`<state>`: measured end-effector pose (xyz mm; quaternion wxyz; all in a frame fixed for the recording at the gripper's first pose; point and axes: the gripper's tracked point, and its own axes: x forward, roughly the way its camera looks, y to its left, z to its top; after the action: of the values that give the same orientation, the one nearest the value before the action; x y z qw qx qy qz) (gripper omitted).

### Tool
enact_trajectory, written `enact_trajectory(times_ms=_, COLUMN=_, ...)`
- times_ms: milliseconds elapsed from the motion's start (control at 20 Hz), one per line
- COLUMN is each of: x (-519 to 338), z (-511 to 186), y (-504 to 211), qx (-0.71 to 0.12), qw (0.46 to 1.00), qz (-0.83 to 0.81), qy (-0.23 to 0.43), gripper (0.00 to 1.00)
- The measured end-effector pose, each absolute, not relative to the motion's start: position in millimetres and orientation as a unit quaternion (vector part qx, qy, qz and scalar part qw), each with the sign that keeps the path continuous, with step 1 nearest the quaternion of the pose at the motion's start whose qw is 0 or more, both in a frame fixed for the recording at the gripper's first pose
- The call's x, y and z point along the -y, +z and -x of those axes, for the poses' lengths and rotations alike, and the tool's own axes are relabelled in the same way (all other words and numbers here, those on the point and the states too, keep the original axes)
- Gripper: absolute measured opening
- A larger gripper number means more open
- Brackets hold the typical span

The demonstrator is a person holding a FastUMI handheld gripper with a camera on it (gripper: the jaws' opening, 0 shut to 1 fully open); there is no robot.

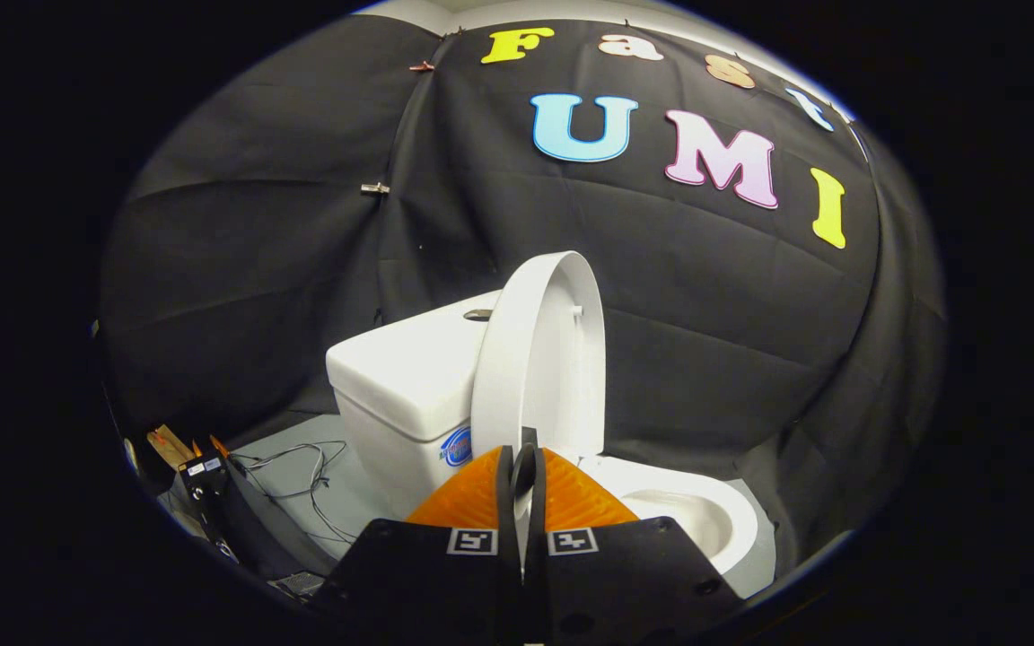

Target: Open the toilet lid.

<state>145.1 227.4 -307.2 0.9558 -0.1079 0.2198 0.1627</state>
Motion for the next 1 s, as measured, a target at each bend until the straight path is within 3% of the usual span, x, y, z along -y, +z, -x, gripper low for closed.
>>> enact_trajectory(times_ms=150, x=-226, z=-141, y=-308, qx=-0.233, qw=0.954, qz=0.08, qy=0.17, gripper=0.2)
enact_trajectory(times_ms=400, x=-203, z=-134, y=-260, qx=-0.196, qw=0.967, qz=0.052, qy=0.156, gripper=0.99)
enact_trajectory(times_ms=1000, x=-130, z=-74, y=-77, qx=-0.054, qw=0.993, qz=0.059, qy=0.091, gripper=0.99)
